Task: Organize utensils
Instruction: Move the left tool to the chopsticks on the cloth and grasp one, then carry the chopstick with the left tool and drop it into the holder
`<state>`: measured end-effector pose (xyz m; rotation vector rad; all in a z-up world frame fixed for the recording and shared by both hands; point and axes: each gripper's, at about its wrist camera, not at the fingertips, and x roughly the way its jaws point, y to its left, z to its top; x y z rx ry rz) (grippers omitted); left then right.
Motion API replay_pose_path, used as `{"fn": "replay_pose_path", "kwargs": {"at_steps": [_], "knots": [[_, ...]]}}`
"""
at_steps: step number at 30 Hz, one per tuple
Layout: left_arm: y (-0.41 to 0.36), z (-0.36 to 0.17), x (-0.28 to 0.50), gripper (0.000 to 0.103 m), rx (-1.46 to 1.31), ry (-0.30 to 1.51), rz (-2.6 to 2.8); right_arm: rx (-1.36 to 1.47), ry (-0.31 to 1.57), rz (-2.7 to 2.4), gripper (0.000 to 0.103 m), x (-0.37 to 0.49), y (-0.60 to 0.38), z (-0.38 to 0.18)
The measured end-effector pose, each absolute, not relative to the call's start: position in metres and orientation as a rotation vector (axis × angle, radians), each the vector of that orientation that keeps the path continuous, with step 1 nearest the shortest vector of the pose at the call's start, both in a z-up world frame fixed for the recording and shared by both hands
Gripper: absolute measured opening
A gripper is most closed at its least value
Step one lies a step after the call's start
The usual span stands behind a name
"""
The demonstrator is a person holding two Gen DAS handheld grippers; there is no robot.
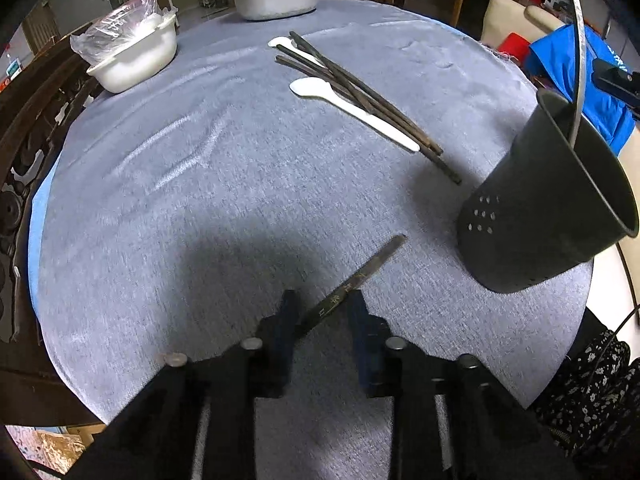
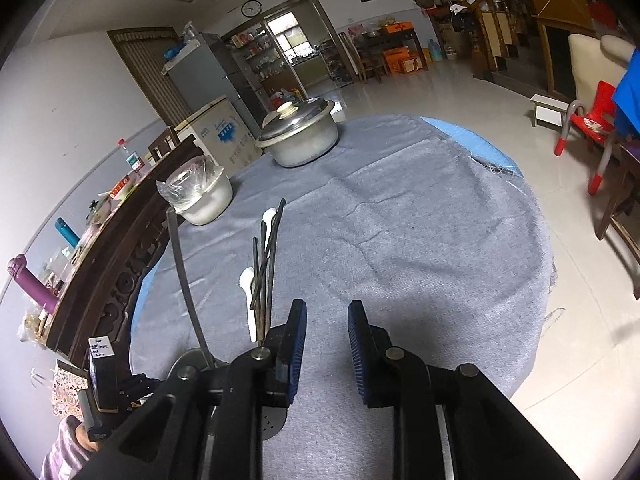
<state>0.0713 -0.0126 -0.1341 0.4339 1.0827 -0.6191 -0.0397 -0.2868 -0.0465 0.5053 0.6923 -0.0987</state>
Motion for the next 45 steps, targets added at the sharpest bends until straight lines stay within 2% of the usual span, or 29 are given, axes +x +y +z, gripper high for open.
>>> {"fn": "replay_pose_path", "kwargs": {"at_steps": [2,7,16,28,45], "knots": [[-0.014,-0.135,0.076,0.011,0.432,1.077,-0.609,0.499,0.695,-0.095,0.023,-0.039,-0.284,-0.047],[-0.014,-0.137,0.091,0.006,0.386,1.075,-0.576,0.500,0.693,-0.095,0.023,-0.040,-0.283,-0.048],[-0.009,-0.121,0.109,0.005,0.278,1.041,-0.518,0.512,0.687,-0.099,0.023,-0.042,-0.286,-0.049],[0.007,-0.019,0.101,0.005,0.115,0.804,-0.514,0.535,0.675,-0.091,0.023,-0.049,-0.291,-0.051],[0.008,0.062,0.052,0.005,0.006,0.609,-0.540,0.535,0.674,-0.077,0.023,-0.052,-0.289,-0.054]]}}
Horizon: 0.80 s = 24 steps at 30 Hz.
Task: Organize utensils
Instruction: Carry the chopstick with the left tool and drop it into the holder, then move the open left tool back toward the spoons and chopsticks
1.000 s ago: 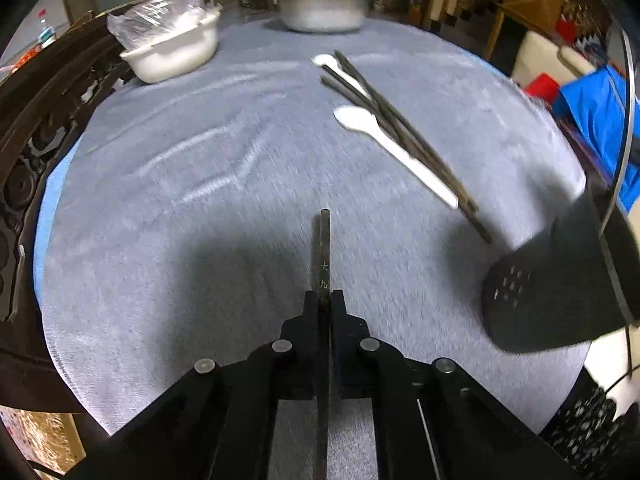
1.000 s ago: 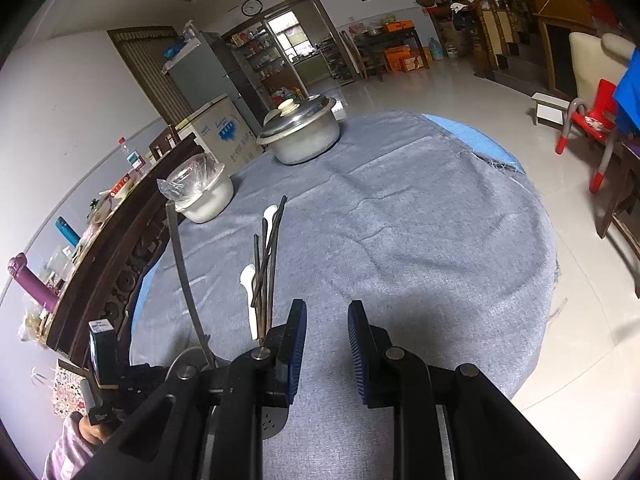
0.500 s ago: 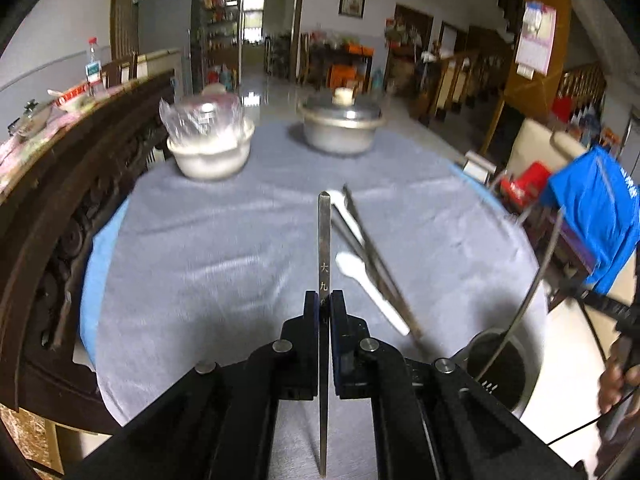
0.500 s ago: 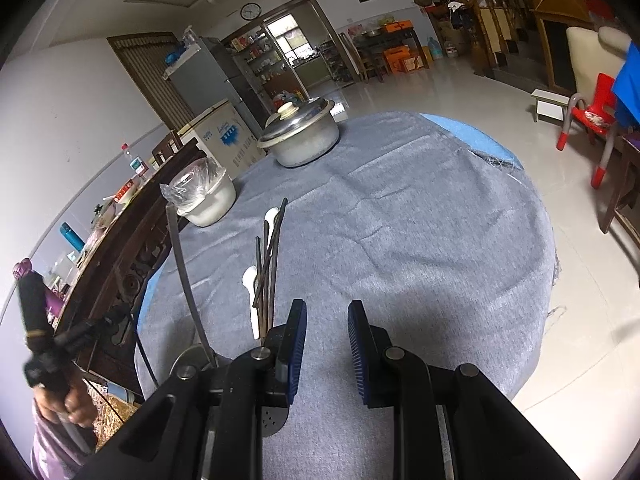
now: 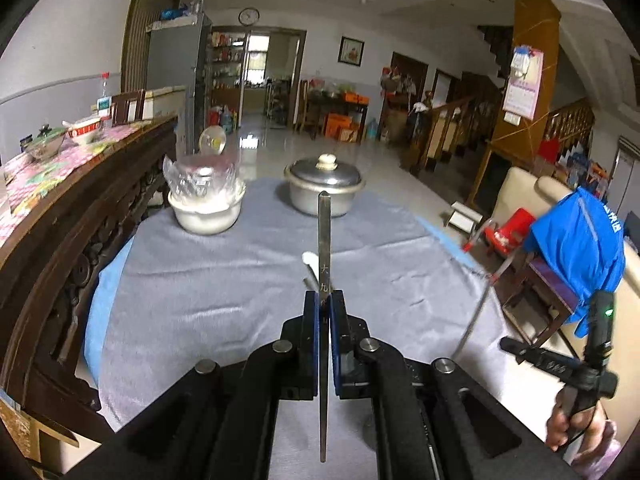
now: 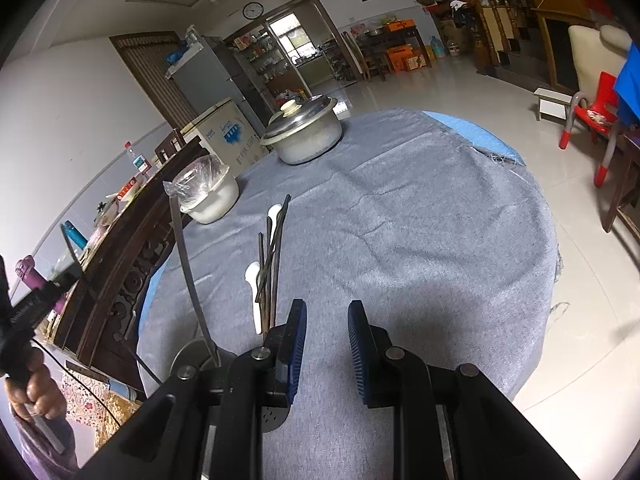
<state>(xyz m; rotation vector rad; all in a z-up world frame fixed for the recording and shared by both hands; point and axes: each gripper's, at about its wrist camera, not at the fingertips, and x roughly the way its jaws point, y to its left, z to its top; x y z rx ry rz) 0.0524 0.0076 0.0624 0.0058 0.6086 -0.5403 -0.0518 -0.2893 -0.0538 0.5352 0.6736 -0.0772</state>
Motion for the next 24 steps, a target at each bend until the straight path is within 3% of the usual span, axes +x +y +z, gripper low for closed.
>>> {"fn": "replay_pose_path", "kwargs": {"at_steps": [15,24], "knots": [[-0.022,0.127,-0.010,0.005,-0.036,0.411,-0.686,0.536,0.680,-0.065,0.023,-0.055,-0.284,-0.058],[-0.044,0.075,0.017,0.005,-0.084,0.517,-0.622,0.536,0.690,-0.055,0.023,-0.055,-0.282,-0.062]]}}
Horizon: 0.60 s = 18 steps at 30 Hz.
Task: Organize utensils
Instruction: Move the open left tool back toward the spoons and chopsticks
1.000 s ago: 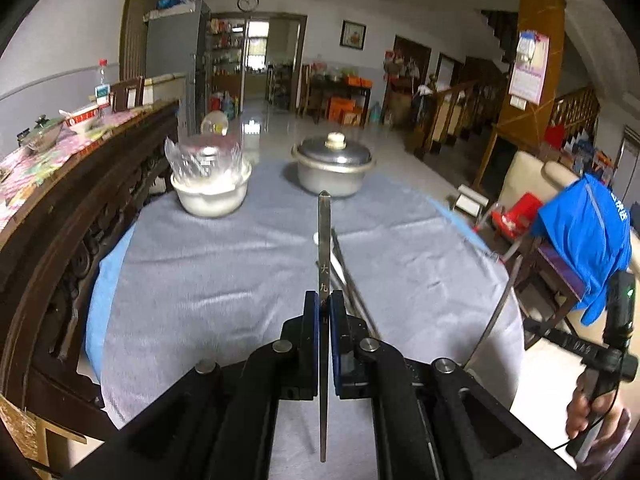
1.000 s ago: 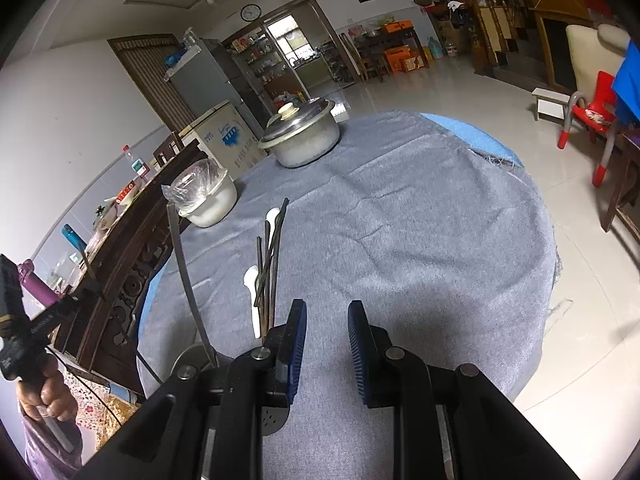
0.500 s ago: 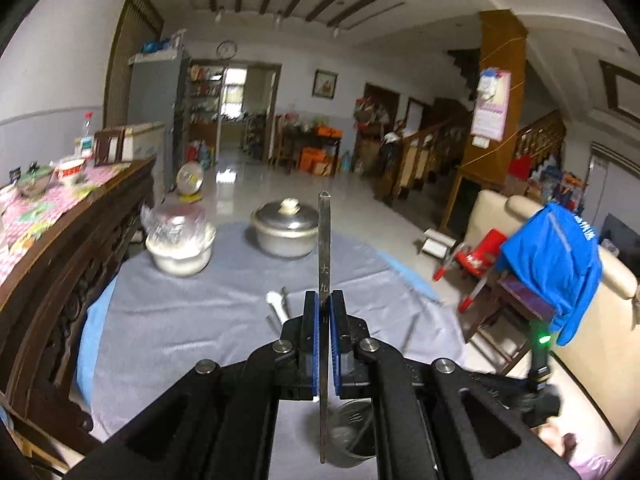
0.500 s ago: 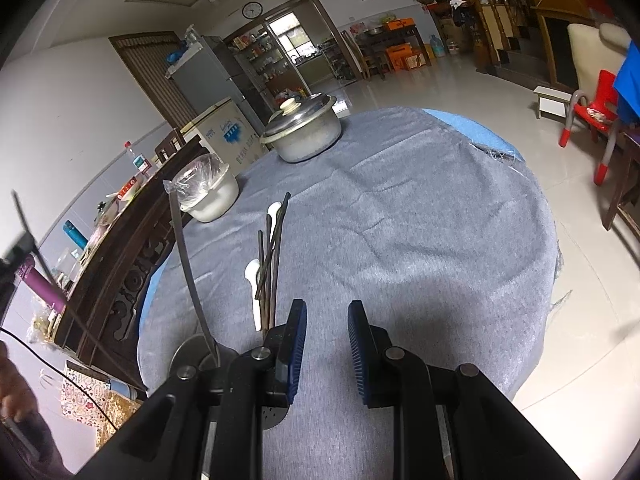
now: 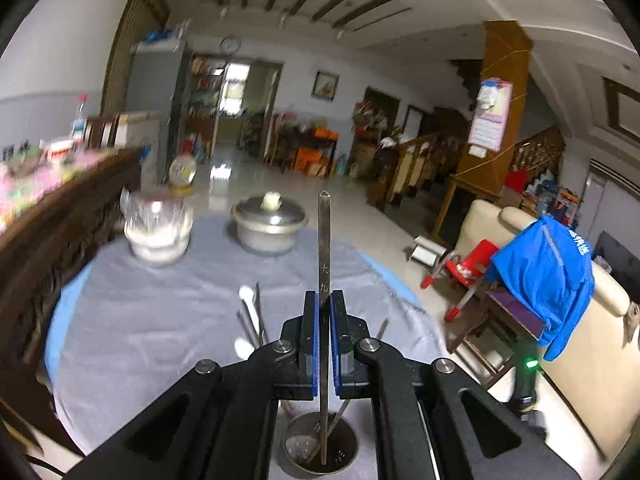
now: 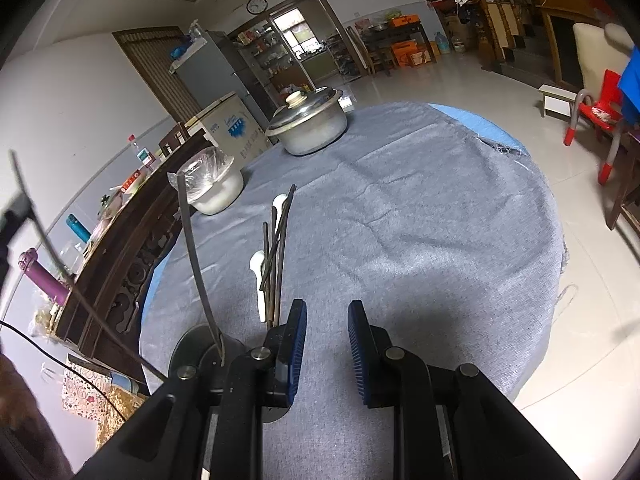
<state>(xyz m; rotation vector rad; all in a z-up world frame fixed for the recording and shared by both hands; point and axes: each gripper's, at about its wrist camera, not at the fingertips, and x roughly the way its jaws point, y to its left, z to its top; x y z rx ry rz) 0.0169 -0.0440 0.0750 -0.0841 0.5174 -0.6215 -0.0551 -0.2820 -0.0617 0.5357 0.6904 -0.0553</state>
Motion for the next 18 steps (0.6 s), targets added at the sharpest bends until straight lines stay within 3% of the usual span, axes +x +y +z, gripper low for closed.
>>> {"fn": "replay_pose_path", "kwargs": {"at_steps": [7,12,18], "knots": [[-0.039,0.034,0.030,0.006,-0.093,0.638,-0.591,0.555,0.711,-0.050,0.023,-0.051,-0.285,-0.068],[-0.025,0.029,0.029,0.019,-0.097,0.626,-0.573,0.559,0.734,-0.044,0.023,-0.045,-0.283,-0.076],[-0.005,0.014,0.036,0.020,-0.124,0.661,-0.515,0.546,0.747,-0.045,0.023,-0.042,-0.279,-0.079]]}}
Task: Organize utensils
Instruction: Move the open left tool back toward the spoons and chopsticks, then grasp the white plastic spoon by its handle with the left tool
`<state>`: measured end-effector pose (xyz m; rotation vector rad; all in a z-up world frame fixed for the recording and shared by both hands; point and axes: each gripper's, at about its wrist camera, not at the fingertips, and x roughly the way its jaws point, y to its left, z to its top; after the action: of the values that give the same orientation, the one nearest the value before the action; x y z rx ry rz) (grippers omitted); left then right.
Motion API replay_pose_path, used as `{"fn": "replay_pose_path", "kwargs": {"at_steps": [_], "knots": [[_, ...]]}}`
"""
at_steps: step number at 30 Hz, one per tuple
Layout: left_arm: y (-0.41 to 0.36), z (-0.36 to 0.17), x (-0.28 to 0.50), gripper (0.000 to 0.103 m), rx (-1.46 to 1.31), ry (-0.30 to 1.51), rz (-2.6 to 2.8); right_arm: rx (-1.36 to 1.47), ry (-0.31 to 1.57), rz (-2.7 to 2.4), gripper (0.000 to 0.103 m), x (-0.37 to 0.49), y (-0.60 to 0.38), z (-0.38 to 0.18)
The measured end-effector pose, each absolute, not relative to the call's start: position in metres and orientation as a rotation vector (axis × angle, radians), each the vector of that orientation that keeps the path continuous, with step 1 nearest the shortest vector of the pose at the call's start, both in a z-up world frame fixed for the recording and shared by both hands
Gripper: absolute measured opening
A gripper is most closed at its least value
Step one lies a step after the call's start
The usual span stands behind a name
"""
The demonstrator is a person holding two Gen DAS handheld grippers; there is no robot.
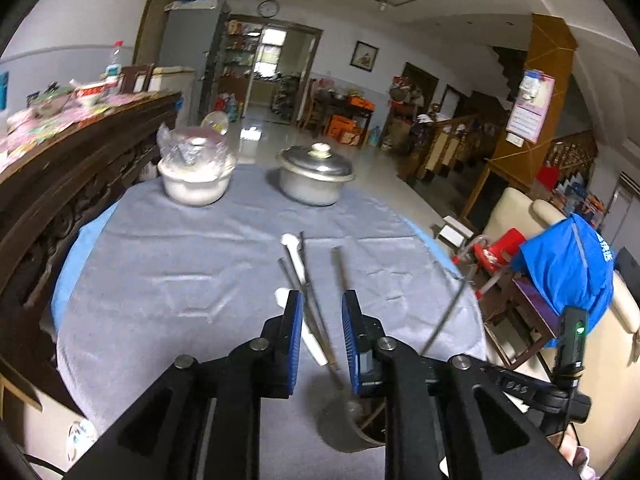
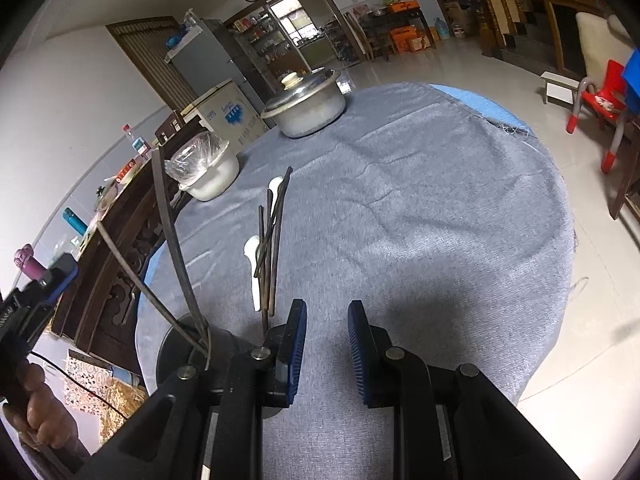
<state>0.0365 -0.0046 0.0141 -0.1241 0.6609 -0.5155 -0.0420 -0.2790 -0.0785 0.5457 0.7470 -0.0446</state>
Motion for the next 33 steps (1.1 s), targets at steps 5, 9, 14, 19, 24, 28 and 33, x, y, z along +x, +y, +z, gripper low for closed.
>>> {"fn": "replay_pose_path", "kwargs": {"at_steps": [5,9,14,19,24,28,33], "knots": [[0.013,-0.011,0.049,0.020,-0.157,0.740,-0.452,0.538,0.759,-0.052,0.023,-0.038,-0.278,-0.080],[0.022,-0.030,0.057,0.020,-0.165,0.805,-0.415,0.530,0.772,-0.052,0.023,-0.034,-0.275,-0.082],[0.027,-0.050,0.061,0.020,-0.165,0.860,-0.392,0.514,0.784,-0.049,0.023,-0.029,-0.270,-0.083],[0.029,-0.063,0.064,0.031,-0.165,0.904,-0.378,0.513,0.797,-0.054,0.023,-0.026,-0.271,-0.086],[0.030,-0.072,0.068,0.041,-0.173,0.933,-0.372,0.517,0.815,-0.063,0.023,-0.023,-0.273,-0.092],[0.028,-0.078,0.072,0.044,-0.180,0.959,-0.366,0.520,0.826,-0.064,0.023,-0.020,-0.274,-0.096],[0.026,-0.086,0.077,0.045,-0.178,0.981,-0.355,0.530,0.839,-0.063,0.023,-0.018,-0.275,-0.103]]}}
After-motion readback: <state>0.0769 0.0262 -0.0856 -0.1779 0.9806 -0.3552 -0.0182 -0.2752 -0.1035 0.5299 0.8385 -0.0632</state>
